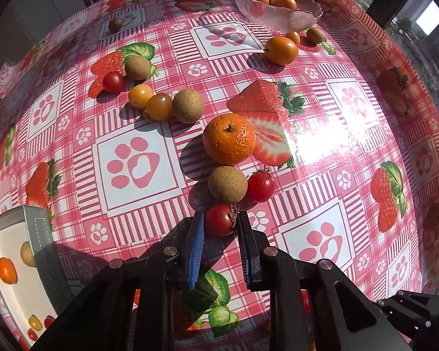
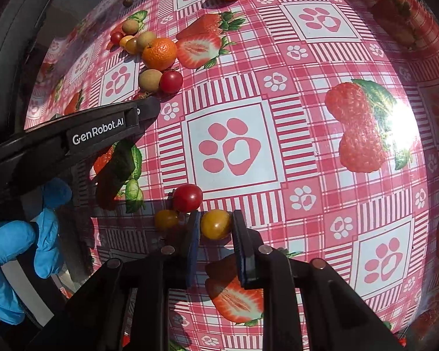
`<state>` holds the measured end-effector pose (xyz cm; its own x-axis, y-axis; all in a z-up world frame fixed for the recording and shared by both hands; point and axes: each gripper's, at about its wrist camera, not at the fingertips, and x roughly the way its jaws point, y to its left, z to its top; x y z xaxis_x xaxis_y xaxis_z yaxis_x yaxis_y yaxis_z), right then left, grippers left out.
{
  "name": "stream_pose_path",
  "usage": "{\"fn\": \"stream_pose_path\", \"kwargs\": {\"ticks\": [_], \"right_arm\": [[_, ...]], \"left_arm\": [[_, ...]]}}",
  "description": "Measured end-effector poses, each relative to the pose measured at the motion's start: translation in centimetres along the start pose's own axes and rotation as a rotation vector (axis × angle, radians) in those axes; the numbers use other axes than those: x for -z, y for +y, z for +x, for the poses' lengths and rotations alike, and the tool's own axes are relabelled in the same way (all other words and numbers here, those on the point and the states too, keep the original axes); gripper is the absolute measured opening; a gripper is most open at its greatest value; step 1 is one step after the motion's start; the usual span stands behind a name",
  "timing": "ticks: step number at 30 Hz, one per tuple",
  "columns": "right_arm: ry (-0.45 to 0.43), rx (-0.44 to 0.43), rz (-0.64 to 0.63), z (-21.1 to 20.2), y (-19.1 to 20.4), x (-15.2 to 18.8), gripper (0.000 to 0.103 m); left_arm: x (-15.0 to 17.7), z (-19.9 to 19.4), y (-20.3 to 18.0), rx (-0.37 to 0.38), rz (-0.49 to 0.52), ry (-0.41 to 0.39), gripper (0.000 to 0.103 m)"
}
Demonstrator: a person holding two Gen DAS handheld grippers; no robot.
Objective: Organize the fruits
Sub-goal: 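Grasp a red cherry tomato with the left tool while the right grasps a yellow one, then carry the red and yellow cherry tomatoes with both tools over the white tray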
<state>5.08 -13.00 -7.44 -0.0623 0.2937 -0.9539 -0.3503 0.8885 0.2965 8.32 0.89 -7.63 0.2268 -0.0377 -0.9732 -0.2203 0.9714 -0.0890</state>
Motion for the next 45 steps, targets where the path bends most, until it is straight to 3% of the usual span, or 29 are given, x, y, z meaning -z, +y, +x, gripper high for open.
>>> {"fn": "stream_pose_path", "kwargs": {"ticks": [7, 12, 22, 30, 45], "right_arm": [[-0.013, -0.022, 0.024, -1.3, -1.3, 0.5, 0.024], [-0.008, -0.02, 0.026, -1.9, -1.9, 1.2, 0.024], [-0.001, -0.013, -0.007, -2.3, 0.6, 1.3, 0.024], [-0.001, -0.025, -0.094, -2.4, 5.1, 0.9, 0.024], [0.061, -0.08, -0.36, 0.8, 18.8, 1.5, 0.024]], "left_arm": [[1.5, -2.1, 2.1, 0.029, -0.001, -0.013, 0.024], [4.3, -3.6, 3.3, 0.032, -0.019, -0.012, 0.024], [8.8, -6.6, 5.9, 0.014, -0.067, -0.026, 0.024], [10.7, -8.5, 8.8, -0.004, -0.14, -0.058, 0.024], [17.6, -10.7, 18.1, -0.086, -0.336, -0.073, 0.024]]}}
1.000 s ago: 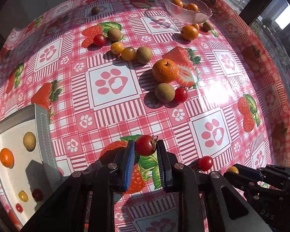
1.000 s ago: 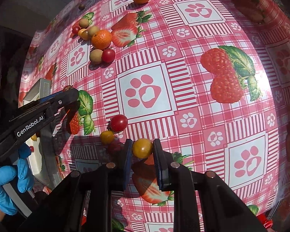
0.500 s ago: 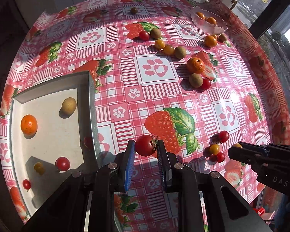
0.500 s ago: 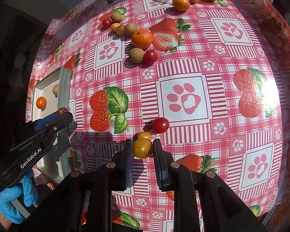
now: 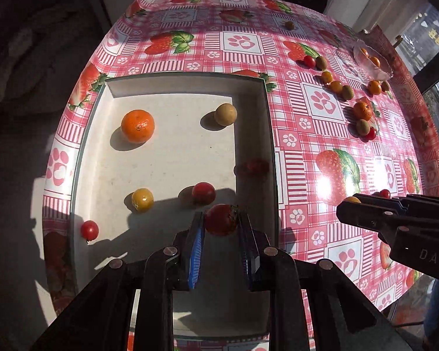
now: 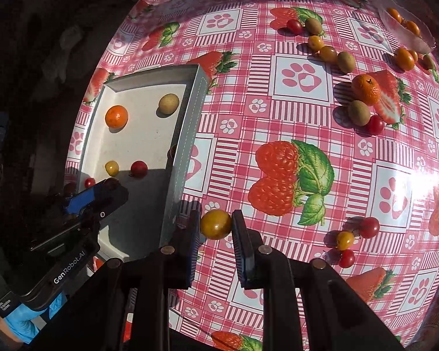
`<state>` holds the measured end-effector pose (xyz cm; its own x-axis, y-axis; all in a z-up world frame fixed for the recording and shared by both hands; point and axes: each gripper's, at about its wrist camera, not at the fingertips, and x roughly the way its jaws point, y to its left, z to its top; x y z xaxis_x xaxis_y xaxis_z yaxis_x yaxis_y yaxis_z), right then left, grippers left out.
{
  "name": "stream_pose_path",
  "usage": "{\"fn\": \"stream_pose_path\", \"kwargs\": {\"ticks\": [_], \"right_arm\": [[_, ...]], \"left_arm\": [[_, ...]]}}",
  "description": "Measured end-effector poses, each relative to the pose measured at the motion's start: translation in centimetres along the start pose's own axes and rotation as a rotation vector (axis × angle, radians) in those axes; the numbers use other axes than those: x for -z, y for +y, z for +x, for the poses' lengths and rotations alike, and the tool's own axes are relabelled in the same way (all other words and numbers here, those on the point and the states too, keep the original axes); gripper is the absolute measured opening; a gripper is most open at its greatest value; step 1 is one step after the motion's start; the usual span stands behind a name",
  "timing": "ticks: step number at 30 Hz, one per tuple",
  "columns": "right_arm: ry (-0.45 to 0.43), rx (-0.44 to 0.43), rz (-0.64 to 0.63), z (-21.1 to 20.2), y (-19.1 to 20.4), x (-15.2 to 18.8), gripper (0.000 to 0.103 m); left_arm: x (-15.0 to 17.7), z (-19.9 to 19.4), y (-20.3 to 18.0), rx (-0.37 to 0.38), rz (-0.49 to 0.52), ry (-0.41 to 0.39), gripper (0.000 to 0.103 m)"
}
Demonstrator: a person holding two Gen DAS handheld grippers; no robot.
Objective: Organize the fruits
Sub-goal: 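Carry the red and yellow cherry tomatoes with both tools over the white tray, then open both tools to drop the cherry tomatoes into the white tray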
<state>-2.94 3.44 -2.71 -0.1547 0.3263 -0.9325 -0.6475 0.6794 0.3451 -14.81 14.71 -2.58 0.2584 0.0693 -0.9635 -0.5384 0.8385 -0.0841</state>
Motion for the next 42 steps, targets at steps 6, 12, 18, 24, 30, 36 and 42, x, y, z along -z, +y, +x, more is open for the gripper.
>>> {"fn": "stream_pose_path", "kwargs": {"ticks": [6, 12, 18, 24, 30, 36, 42], "right_arm": [[0.056, -0.029, -0.111, 2.7, 5.4, -0.8, 0.024], [0.142, -0.043, -0.19, 6.5, 9.7, -0.8, 0.024], [0.199, -0.024, -0.227, 9.6, 11.6, -1.1, 0.024], [0.221, 0.0, -0.237, 10.9, 11.6, -1.5, 0.024], [0.233, -0.018, -0.247, 11.4, 11.7, -1.9, 0.05], [0.235, -0.016, -0.223, 11.1, 12.1, -1.7, 0.08], [0.144, -0.017, -0.193, 7.4, 10.6, -2.4, 0.085]], "left_arm": [[2.1, 0.5, 4.7, -0.042, -0.084, 0.021, 0.024], [3.7, 2.0, 7.8, -0.072, -0.145, 0.061, 0.024], [4.3, 3.3, 8.9, -0.085, -0.164, 0.089, 0.024], [4.5, 4.0, 8.6, -0.093, -0.155, 0.104, 0.025], [4.3, 3.8, 8.3, -0.143, -0.154, 0.079, 0.078], [4.2, 3.8, 8.4, -0.152, -0.143, 0.104, 0.078], [3.6, 2.6, 7.2, -0.157, -0.102, 0.095, 0.078]]}}
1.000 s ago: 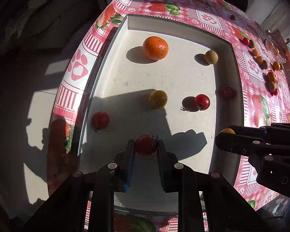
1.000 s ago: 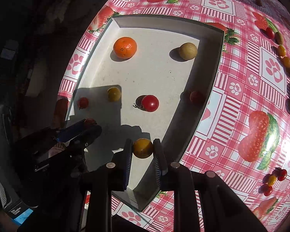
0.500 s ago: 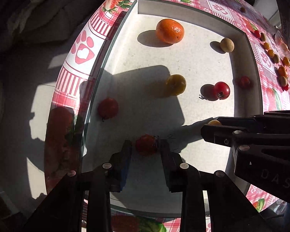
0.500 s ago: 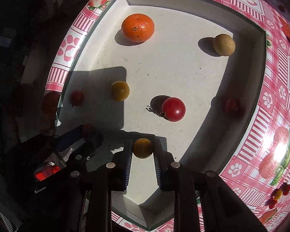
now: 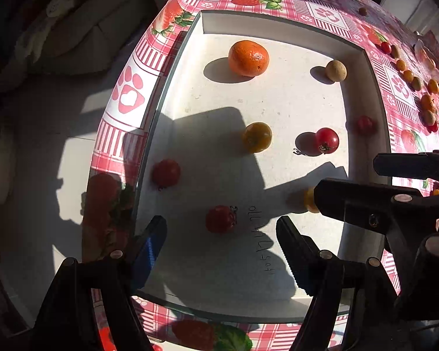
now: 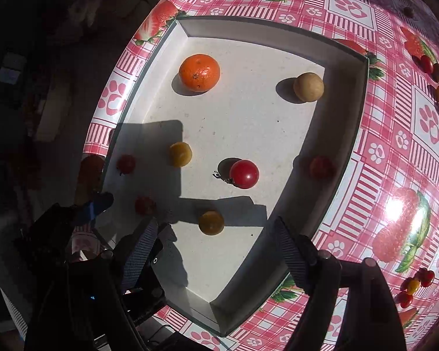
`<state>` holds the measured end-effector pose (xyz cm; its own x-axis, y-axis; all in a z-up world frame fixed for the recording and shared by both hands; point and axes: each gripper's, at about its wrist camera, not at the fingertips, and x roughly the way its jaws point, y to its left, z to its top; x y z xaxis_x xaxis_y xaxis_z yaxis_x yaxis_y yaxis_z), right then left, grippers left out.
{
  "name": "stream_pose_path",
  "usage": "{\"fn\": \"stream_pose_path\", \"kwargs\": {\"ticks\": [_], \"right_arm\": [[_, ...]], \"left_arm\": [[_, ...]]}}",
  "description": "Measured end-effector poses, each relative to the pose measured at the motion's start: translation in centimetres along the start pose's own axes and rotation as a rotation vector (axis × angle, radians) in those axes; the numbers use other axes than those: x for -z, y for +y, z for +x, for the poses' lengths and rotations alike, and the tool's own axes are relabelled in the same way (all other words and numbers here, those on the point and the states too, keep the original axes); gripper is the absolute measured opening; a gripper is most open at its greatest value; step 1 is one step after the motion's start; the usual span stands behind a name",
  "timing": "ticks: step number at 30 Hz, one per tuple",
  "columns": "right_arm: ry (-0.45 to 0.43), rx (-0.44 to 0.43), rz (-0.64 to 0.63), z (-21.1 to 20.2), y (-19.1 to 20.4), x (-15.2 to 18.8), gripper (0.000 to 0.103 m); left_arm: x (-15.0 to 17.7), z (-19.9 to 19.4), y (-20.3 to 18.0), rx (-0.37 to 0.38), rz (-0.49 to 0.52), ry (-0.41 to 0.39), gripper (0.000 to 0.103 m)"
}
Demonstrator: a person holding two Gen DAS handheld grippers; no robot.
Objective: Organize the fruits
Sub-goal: 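Open both tools to drop the cherry tomatoes into the white tray, then grasp a red cherry tomato with the right tool while the left moves to a yellow one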
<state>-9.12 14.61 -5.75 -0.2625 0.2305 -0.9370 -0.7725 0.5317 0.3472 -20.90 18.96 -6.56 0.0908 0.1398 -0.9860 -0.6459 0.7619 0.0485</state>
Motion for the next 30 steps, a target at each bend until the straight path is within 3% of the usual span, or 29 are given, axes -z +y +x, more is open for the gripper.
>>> {"fn": "stream_pose_path", "kwargs": {"ticks": [8, 18, 23, 27, 30], "right_arm": [[-0.076, 0.061, 0.168, -3.9, -7.0, 3.0, 0.085], [-0.138, 0.202, 0.435, -7.3, -17.7, 9.5, 0.085], [-0.099, 0.282, 0.535, -6.9, -21.8, 11.4, 0.085], [-0.112, 0.299, 0.562, -6.9, -23.5, 11.8, 0.085], [-0.141, 0.259, 0.578, -7.1, -24.1, 11.3, 0.085]], "left_arm": [[-1.9, -2.8, -4.8, 0.041, 0.122, -0.059, 0.078], [-3.8, -4.5, -13.5, 0.1, 0.304, -0.086, 0.078], [-3.3, -4.0, -16.0, 0.104, 0.352, -0.065, 0.078], [-3.0, -3.7, -17.4, 0.105, 0.375, -0.049, 0.078], [-2.6, -3.3, -18.3, 0.097, 0.395, -0.038, 0.078]]}}
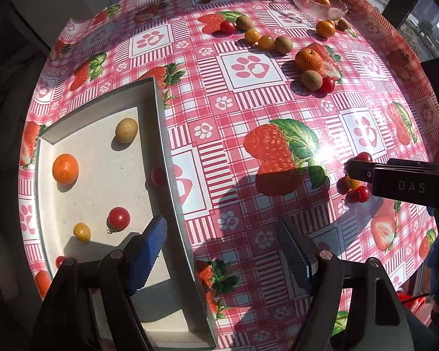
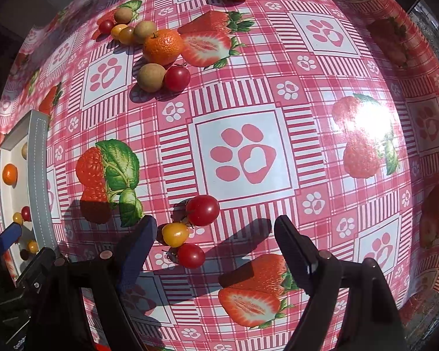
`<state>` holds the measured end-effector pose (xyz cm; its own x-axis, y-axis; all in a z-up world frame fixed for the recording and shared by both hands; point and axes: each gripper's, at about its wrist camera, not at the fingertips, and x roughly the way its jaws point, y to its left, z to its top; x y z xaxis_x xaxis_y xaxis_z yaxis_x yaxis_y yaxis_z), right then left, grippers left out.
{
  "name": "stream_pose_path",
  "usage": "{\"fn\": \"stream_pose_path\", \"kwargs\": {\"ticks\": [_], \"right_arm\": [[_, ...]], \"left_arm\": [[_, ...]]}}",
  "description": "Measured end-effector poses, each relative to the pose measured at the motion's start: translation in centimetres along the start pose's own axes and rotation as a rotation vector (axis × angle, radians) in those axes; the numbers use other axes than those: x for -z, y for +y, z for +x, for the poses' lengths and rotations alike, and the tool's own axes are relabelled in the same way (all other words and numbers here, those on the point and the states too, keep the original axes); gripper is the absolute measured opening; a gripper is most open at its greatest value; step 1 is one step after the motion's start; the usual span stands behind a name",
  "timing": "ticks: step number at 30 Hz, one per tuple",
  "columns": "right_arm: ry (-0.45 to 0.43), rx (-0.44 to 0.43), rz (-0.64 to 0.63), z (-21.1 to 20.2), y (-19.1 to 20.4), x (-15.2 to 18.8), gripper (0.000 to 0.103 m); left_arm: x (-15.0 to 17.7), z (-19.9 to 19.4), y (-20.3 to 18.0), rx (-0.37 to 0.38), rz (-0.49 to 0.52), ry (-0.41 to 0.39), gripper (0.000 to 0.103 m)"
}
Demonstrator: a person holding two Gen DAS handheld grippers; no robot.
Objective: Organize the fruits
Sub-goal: 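Grasp a red cherry tomato with the right tool while the left moves to a yellow one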
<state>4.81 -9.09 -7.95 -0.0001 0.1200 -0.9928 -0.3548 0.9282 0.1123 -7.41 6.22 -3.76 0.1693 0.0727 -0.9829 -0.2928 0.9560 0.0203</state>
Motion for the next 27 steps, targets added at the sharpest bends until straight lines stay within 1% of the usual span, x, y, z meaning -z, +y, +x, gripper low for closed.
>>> {"fn": "stream_pose_path", "kwargs": {"ticks": [3, 5, 7, 9, 10, 12, 15, 19, 21, 24, 27], "right_arm": [[-0.004, -0.009, -0.03, 0.5, 1.1, -0.9, 0.084], [-0.006, -0.015, -0.054, 0.7, 1.7, -1.2, 0.074], [-0.008, -0.007, -0.076, 1.0, 2.9, -1.4, 0.053], [-0.006, -0.002, -0.103, 1.4, 3.9, -1.5, 0.044], [-0.006, 0.004, -0.12, 1.4, 4.4, -1.2, 0.041], [-0.01, 0.007, -0.143, 1.4, 4.8, -1.0, 0.038], [-0.017, 0.029, -0.143, 0.7, 3.8, 0.3, 0.034], [-0.027, 0.057, -0.108, 0.2, 0.8, 1.0, 0.034], [-0.018, 0.07, -0.079, 0.2, -0.8, 1.3, 0.034], [-0.025, 0.069, -0.036, -0.1, -2.6, 1.5, 0.034], [-0.027, 0.052, -0.018, -0.1, -3.2, 1.6, 0.034]], "left_arm": [[0.0, 0.3, -0.7, 0.004, 0.01, 0.011, 0.078], [0.0, 0.5, -1.2, 0.009, 0.016, 0.015, 0.078], [-0.1, 0.6, -1.8, 0.013, 0.026, 0.016, 0.078], [-0.2, 0.8, -2.4, 0.018, 0.035, 0.019, 0.078], [-0.3, 0.9, -2.8, 0.022, 0.04, 0.02, 0.078], [-0.5, 1.0, -3.4, 0.029, 0.05, 0.02, 0.078], [-0.9, 1.2, -4.6, 0.043, 0.071, 0.017, 0.078], [-1.4, 1.3, -6.2, 0.066, 0.098, 0.009, 0.078], [-1.8, 1.5, -7.0, 0.078, 0.11, 0.007, 0.078], [-2.3, 1.8, -8.4, 0.103, 0.126, 0.009, 0.078], [-2.5, 2.2, -9.8, 0.121, 0.153, 0.014, 0.078]]}}
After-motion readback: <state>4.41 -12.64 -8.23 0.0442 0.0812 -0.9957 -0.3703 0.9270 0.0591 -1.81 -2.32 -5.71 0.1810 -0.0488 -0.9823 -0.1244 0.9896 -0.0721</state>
